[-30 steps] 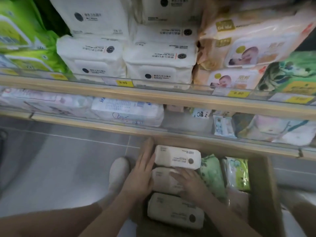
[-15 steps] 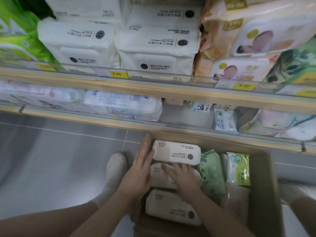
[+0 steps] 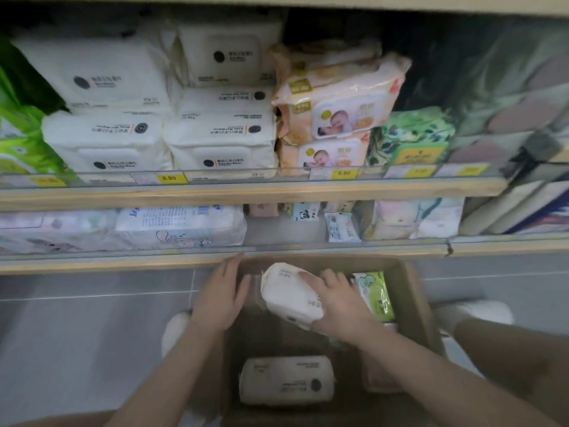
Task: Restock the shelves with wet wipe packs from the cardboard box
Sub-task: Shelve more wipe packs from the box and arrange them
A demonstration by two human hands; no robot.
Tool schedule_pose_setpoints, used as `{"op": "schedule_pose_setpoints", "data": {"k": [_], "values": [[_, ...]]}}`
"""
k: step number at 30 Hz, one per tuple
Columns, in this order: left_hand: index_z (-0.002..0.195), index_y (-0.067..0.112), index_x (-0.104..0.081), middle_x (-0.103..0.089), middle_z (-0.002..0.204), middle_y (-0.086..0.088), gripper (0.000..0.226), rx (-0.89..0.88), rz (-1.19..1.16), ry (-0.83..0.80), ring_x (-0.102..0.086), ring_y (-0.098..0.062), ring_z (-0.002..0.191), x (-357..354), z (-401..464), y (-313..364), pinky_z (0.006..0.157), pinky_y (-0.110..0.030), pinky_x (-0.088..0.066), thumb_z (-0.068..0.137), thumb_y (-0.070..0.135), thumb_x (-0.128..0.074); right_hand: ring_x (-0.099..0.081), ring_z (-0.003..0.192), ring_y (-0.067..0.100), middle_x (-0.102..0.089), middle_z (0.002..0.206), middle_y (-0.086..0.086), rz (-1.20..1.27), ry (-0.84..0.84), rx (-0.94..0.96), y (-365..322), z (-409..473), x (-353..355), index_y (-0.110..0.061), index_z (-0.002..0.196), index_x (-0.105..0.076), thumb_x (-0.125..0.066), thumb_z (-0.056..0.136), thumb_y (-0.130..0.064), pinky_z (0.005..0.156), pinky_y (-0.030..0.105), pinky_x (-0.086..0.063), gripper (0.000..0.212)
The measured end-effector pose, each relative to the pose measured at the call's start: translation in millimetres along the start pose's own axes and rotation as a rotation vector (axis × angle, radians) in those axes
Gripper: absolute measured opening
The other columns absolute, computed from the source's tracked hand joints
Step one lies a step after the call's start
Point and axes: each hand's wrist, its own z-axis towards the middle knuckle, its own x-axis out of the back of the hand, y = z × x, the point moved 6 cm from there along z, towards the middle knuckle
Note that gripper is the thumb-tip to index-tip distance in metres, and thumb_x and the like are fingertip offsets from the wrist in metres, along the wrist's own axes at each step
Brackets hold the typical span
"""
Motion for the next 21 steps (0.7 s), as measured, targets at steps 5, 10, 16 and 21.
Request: {"op": "schedule_pose_setpoints", "data": {"k": [5, 10, 16, 21], "values": [[0.137, 0.021, -0.041, -0.047, 0.136, -0.001, 0.044, -0.110, 0.074, -0.125, -0.050, -0.019, 0.118, -31, 17, 28, 0.096, -0.032, -0.043, 0.094, 0.033, -0.045, -0.035, 0.115, 0.022, -0.036, 0.124, 0.000, 0.155, 0.034, -0.258, 80, -22, 16, -0.039, 0.145, -0.017, -0.073, 0.065, -0.053, 0.094, 0.040, -0.040, 0.098], [0.142, 0.022, -0.031, -0.035, 0.143, 0.000, 0.062, -0.156, 0.343, -0.376, -0.036, -0.023, 0.130, -103, 29, 21, 0.109, -0.042, -0.030, 0.087, 0.034, -0.054, -0.038, 0.114, 0.024, -0.038, 0.126, 0.001, 0.212, -0.012, -0.423, 126, -36, -11, -0.040, 0.145, -0.017, -0.073, 0.065, -0.054, 0.096, 0.039, -0.039, 0.098], [0.146, 0.015, -0.028, -0.036, 0.140, -0.008, 0.103, -0.082, 0.549, -0.468, -0.037, -0.030, 0.123, -153, 39, -6, 0.103, -0.045, -0.036, 0.060, 0.035, -0.081, -0.041, 0.115, 0.029, -0.039, 0.132, 0.004, 0.375, -0.006, -0.477, 139, -36, -38, -0.040, 0.146, -0.012, -0.072, 0.070, -0.053, 0.098, 0.037, -0.035, 0.098], [0.132, 0.018, -0.047, -0.052, 0.115, -0.008, 0.093, -0.137, 0.654, -0.390, -0.049, -0.029, 0.102, -161, 47, 1, 0.085, -0.042, -0.043, 0.049, 0.035, -0.085, -0.039, 0.123, 0.029, -0.037, 0.137, 0.003, 0.449, -0.031, -0.486, 148, -37, -49, -0.045, 0.145, -0.007, -0.072, 0.069, -0.053, 0.102, 0.041, -0.037, 0.100]]}}
